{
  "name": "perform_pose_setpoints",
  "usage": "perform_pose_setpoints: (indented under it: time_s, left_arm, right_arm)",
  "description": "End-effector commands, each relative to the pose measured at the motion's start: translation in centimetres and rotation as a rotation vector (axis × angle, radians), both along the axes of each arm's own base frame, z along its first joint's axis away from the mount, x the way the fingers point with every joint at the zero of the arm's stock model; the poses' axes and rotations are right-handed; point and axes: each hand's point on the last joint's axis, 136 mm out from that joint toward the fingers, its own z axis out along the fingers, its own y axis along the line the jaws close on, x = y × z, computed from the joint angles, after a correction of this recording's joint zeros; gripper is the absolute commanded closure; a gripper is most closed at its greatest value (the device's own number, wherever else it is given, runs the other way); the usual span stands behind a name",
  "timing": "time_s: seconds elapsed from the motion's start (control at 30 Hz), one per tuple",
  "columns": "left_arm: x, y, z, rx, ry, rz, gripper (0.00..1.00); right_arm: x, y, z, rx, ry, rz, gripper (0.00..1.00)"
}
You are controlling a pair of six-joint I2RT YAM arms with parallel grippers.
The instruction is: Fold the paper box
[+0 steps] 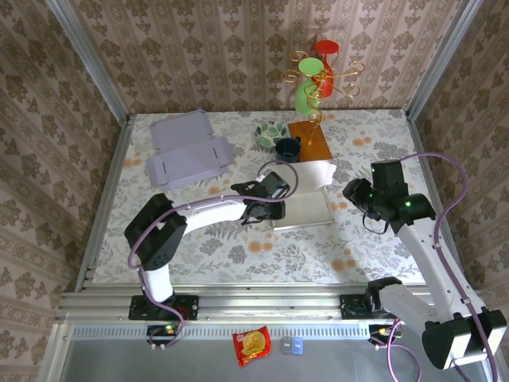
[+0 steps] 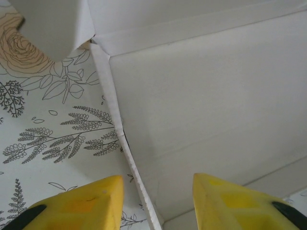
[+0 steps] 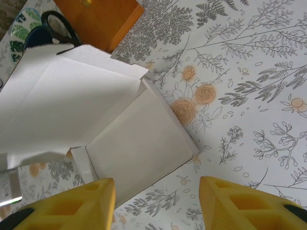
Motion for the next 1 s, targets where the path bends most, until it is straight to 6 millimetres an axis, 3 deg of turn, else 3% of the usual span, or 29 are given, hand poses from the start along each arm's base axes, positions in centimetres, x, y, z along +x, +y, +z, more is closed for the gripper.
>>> perform_pose_setpoints:
  time_s: [0.0, 0.43, 0.83, 0.97]
  left_arm:
    - [-0.4, 1.0, -0.9, 0.105, 0.008, 0.026, 0.58]
    - [0.1, 2.3, -3.1, 0.283, -0.018, 0.027, 0.72]
    - [-0.2, 6.2, -2.3, 0.372, -0.060, 0.025, 0.91]
    - [-0.3, 8.2, -2.4, 0.380, -0.054, 0.030, 0.92]
  right_arm:
    - [-0.5, 0.6, 0.8, -0.006, -0.010, 0.082, 0.49]
    - [-0.4, 1.4, 1.1, 0.032, -0.027, 0.104, 0.52]
    - [0.1, 2.0, 0.9, 0.006, -0.059, 0.190, 0.52]
    - [0.4, 2.6, 0.6, -0.021, -0.075, 0.272, 0.53]
